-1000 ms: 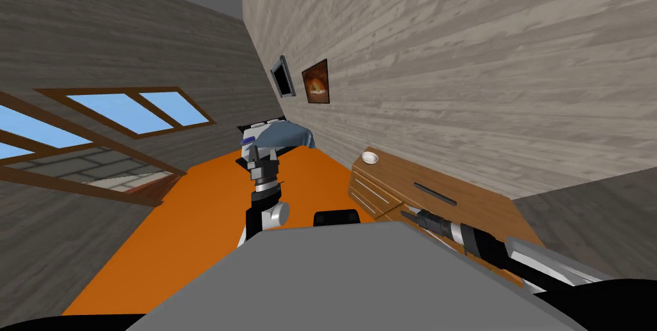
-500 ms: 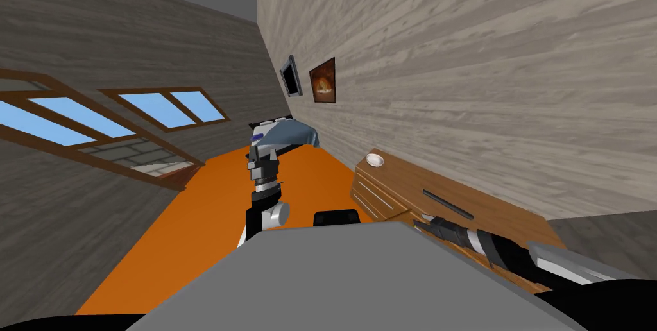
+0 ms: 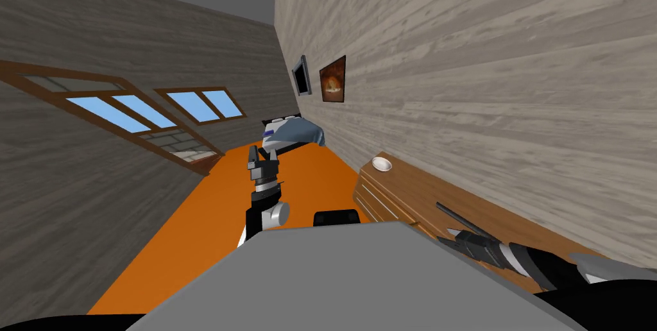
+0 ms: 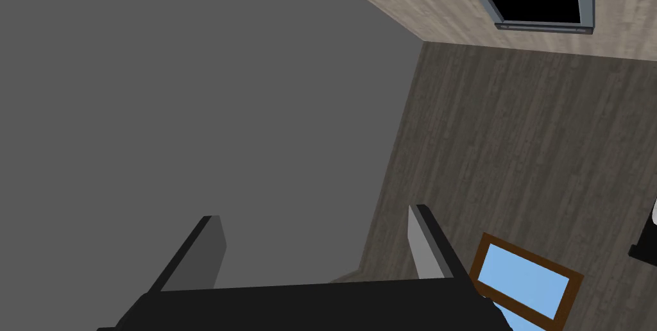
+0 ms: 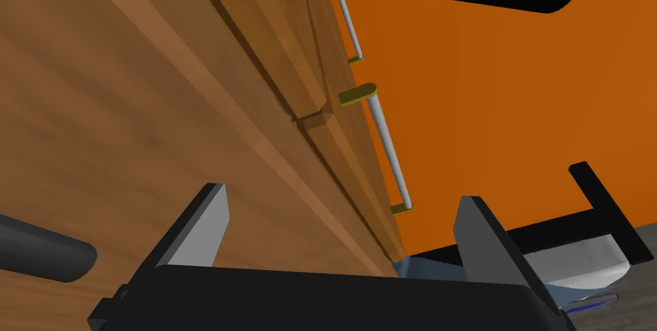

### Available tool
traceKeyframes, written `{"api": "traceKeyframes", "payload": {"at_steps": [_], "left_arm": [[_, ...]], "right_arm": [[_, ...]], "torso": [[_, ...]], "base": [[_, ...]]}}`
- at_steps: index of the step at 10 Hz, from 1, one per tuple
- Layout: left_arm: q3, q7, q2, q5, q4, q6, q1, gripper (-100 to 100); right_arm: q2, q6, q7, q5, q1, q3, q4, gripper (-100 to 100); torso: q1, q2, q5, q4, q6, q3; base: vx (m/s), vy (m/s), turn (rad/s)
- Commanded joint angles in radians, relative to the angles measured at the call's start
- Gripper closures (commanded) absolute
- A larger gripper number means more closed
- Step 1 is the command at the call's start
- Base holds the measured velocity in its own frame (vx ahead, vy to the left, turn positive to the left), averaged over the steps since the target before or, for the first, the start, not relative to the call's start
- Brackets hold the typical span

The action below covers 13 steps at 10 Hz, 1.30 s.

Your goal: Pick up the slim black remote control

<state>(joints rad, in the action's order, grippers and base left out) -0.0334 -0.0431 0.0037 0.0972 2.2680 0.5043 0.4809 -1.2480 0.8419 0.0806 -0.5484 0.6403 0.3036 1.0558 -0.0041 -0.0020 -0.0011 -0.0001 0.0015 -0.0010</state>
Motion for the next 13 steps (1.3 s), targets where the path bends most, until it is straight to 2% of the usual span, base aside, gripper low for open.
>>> {"api": "traceKeyframes", "payload": {"at_steps": [1,2,3,5,6,8,9,10,13], "left_arm": [[0.0,0.0,0.0,0.0,0.0,0.0,0.0,0],[0.0,0.0,0.0,0.0,0.0,0.0,0.0,0],[0.0,0.0,0.0,0.0,0.0,0.0,0.0,0],[0.0,0.0,0.0,0.0,0.0,0.0,0.0,0],[0.0,0.0,0.0,0.0,0.0,0.0,0.0,0],[0.0,0.0,0.0,0.0,0.0,0.0,0.0,0],[0.0,0.0,0.0,0.0,0.0,0.0,0.0,0],[0.0,0.0,0.0,0.0,0.0,0.0,0.0,0],[0.0,0.0,0.0,0.0,0.0,0.0,0.0,0]], "right_arm": [[-0.03,0.006,0.006,-0.017,-0.01,0.034,-0.05,-100],[-0.03,0.006,0.006,-0.017,-0.01,0.034,-0.046,-100],[-0.03,0.006,0.006,-0.017,-0.01,0.034,-0.069,-100],[-0.068,0.007,0.014,-0.043,-0.022,0.091,-0.143,-100],[-0.068,0.007,0.014,-0.043,-0.022,0.091,-0.152,-100],[-0.087,0.007,0.02,-0.065,-0.035,0.147,-0.22,-100],[-0.089,0.007,0.023,-0.076,-0.041,0.174,-0.248,-100],[-0.089,0.007,0.023,-0.076,-0.041,0.174,-0.248,-100],[-0.077,0.004,0.028,-0.1,-0.056,0.244,-0.309,-100]], "torso": [[0.0,0.0,0.0,0.0,0.0,0.0],[0.0,0.0,0.0,0.0,-0.001,0.0],[0.0,0.0,0.0,0.0,0.0,0.0],[0.001,0.0,0.0,0.0,-0.001,0.0],[-0.001,0.0,0.0,0.0,-0.001,0.0],[-0.001,-0.001,0.0,0.0,-0.001,0.0],[-0.002,-0.001,-0.001,0.0,-0.001,0.0],[-0.003,-0.001,-0.001,0.0,0.0,0.0],[-0.001,-0.001,0.0,0.0,0.0,0.0]], "base": [[0.008,-0.044,0.216],[0.005,-0.045,0.131],[0.002,-0.021,-0.01],[0.009,-0.051,0.255],[0.008,-0.069,0.131],[0.013,-0.072,0.22],[0.009,-0.092,0.231],[0.013,-0.068,0.101],[0.006,-0.067,0.174]]}}
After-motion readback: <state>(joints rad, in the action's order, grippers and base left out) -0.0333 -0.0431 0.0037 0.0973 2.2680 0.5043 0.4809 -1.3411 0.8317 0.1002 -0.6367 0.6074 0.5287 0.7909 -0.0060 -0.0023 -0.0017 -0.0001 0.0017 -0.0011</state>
